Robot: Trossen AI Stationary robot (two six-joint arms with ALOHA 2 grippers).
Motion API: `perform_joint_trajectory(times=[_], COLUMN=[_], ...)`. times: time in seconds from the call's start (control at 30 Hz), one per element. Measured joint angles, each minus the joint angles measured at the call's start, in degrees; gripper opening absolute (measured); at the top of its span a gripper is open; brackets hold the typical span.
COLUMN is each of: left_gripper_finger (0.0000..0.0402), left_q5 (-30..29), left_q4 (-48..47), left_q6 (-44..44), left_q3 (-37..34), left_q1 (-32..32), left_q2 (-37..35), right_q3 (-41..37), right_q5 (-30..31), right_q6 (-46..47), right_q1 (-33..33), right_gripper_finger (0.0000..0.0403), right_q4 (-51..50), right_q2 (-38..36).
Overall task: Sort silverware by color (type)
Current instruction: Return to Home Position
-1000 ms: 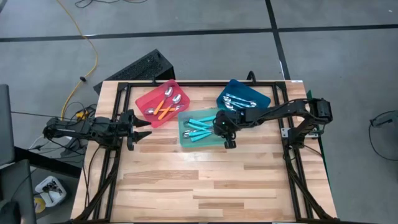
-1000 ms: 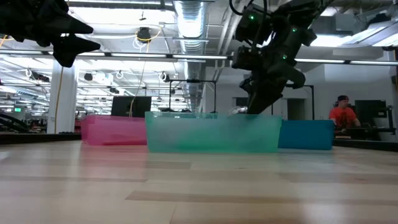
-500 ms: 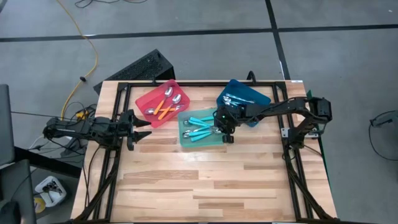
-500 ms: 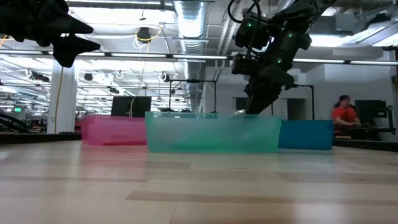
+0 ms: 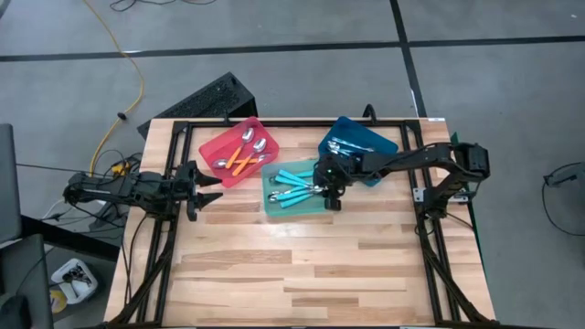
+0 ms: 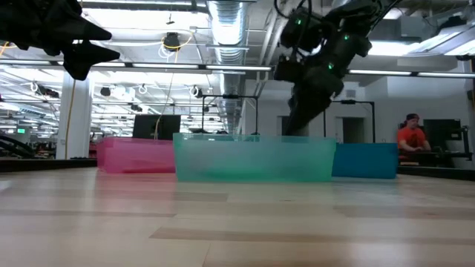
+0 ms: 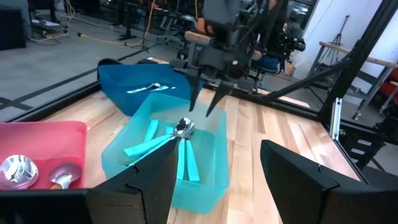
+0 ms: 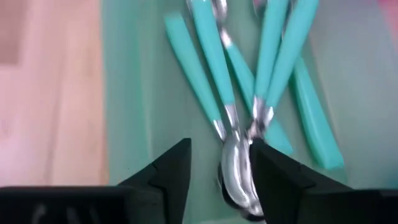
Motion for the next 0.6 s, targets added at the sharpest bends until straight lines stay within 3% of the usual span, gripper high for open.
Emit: perform_joint_trajectory(times=[0.6], left_gripper_finger=[0.0214], left_q5=[-2.5], left_q4=[0.2], left_q6=[-4.1], left_q3=[0.0], left_q1=[0.0], left_q2=[0.0], right_q3=[11.1], right_q5=[0.5], right_q6=[6.0], right_q1=[6.5], right_gripper_finger=[0.0188], right_q4=[0.4], right_q2=[-6.9])
